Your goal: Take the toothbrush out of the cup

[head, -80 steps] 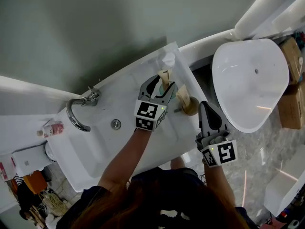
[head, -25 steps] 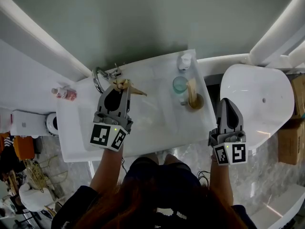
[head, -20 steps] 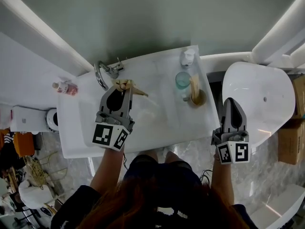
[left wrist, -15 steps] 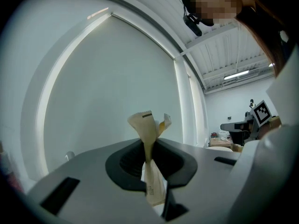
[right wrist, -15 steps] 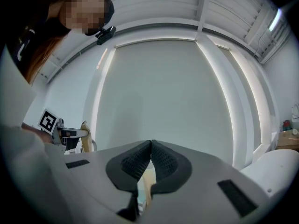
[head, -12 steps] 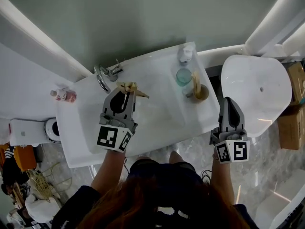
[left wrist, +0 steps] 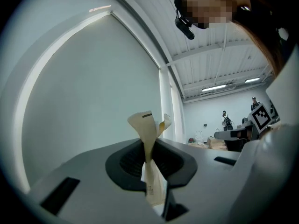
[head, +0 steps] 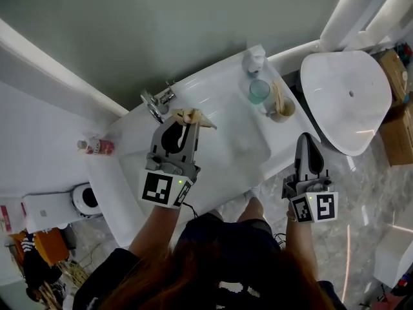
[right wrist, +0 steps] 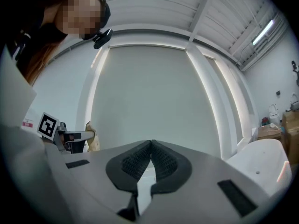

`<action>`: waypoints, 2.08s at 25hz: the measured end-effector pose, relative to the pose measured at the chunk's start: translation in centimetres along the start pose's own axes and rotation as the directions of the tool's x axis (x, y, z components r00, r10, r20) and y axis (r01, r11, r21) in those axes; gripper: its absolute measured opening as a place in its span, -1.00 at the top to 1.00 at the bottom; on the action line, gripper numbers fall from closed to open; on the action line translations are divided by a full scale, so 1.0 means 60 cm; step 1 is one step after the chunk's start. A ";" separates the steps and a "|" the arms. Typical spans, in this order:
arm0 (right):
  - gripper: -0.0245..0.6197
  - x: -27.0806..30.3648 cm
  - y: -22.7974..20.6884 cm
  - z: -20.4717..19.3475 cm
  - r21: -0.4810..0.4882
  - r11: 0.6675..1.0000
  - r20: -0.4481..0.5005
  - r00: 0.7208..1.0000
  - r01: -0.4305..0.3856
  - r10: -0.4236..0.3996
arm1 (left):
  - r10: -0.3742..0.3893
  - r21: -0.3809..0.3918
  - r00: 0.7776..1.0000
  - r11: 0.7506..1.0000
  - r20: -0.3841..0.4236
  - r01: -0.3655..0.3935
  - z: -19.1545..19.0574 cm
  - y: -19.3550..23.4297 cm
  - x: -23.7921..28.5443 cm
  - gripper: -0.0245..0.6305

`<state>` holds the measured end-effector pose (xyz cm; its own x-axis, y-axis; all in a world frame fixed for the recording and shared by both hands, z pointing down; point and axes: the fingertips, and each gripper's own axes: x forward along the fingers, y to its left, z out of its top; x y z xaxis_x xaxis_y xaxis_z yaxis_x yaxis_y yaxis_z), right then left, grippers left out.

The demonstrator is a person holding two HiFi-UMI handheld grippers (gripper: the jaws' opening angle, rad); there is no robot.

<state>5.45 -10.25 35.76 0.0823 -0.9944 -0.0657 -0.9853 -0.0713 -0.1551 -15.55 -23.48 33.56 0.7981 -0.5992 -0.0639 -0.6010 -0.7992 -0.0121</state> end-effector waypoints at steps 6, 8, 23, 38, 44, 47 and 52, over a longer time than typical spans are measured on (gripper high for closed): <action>0.88 -0.045 0.013 -0.018 0.001 0.995 -0.016 0.994 0.105 -0.105 | -0.076 -0.017 0.997 0.997 0.000 0.076 -0.004 0.003 -0.003 0.77; 0.88 -0.052 0.013 -0.013 -0.005 0.993 -0.017 0.993 0.118 -0.118 | -0.087 -0.022 0.996 0.996 -0.004 0.087 -0.006 -0.001 -0.002 0.77; 0.88 0.044 -0.071 -0.039 -0.057 0.998 -0.095 0.995 0.017 -0.023 | -0.011 -0.020 0.999 1.000 -0.046 0.010 -0.040 -0.021 0.067 0.77; 0.39 0.213 -0.129 -0.206 -0.181 0.976 -0.328 0.943 -0.118 0.053 | 0.033 -0.011 0.990 0.999 -0.139 -0.035 -0.107 -0.033 0.121 0.77; 0.02 0.275 -0.141 -0.278 -0.281 0.944 -0.429 0.902 -0.172 0.036 | 0.069 -0.003 0.984 0.998 -0.163 -0.070 -0.124 -0.028 0.131 0.77; 0.08 0.288 -0.149 -0.305 -0.294 0.940 -0.457 0.889 -0.170 0.018 | 0.086 -0.001 0.982 0.996 -0.169 -0.088 -0.129 -0.025 0.131 0.77; 0.30 0.297 -0.163 -0.315 -0.315 0.936 -0.468 0.884 -0.158 -0.008 | 0.105 -0.003 0.980 0.994 -0.168 -0.107 -0.135 -0.023 0.134 0.77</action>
<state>13.73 -28.74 54.72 0.0111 -0.9145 0.4044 -0.9823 0.0656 0.1753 -7.98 -27.58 41.17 0.7266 -0.6793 0.1033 -0.6828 -0.7306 -0.0018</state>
